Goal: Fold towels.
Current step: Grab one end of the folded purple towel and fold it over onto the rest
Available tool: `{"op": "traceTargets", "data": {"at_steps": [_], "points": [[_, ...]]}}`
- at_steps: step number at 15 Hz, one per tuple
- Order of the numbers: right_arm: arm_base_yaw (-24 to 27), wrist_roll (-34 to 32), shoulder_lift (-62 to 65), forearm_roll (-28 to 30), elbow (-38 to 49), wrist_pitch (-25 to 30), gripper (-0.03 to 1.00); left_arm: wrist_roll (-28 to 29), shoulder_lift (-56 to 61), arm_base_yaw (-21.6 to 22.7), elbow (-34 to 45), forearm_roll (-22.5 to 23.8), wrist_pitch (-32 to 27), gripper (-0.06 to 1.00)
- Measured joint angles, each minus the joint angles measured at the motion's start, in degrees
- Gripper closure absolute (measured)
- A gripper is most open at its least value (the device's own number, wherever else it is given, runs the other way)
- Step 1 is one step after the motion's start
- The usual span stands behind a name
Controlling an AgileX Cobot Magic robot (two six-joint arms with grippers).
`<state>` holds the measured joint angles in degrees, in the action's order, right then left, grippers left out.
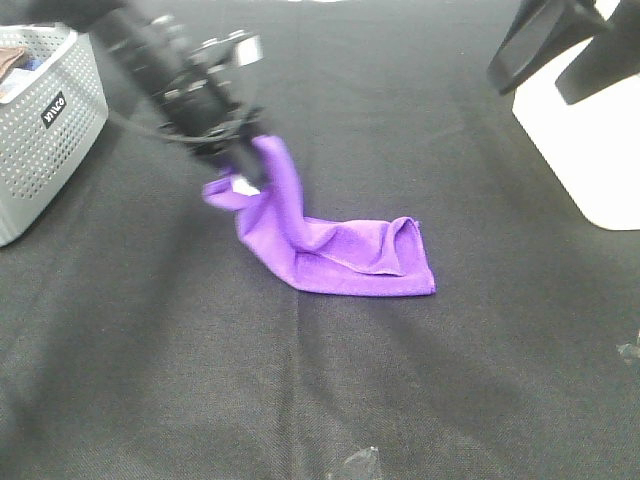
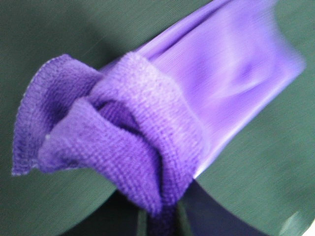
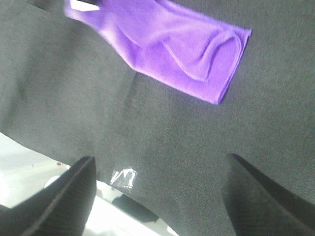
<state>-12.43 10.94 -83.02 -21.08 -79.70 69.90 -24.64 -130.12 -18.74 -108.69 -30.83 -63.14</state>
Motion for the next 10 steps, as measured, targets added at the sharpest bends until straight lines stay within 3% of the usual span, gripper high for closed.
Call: {"op": "traceTargets", "data": {"at_steps": [2, 6, 10], "points": [[0.00, 0.00, 1.78, 0.00, 0.00, 0.06, 0.29, 3.95, -5.61, -3.90, -9.34, 2.12, -4.81, 0.89], [0.00, 0.00, 4.35, 0.00, 0.00, 0.06, 0.29, 10.20, -15.01, -9.91, -24.75, 4.64, -5.96, 0.89], [0.00, 0.00, 5.50, 0.00, 0.00, 0.06, 0.29, 14.27, -19.94, -14.73, -29.79, 4.58, -6.19, 0.89]]}}
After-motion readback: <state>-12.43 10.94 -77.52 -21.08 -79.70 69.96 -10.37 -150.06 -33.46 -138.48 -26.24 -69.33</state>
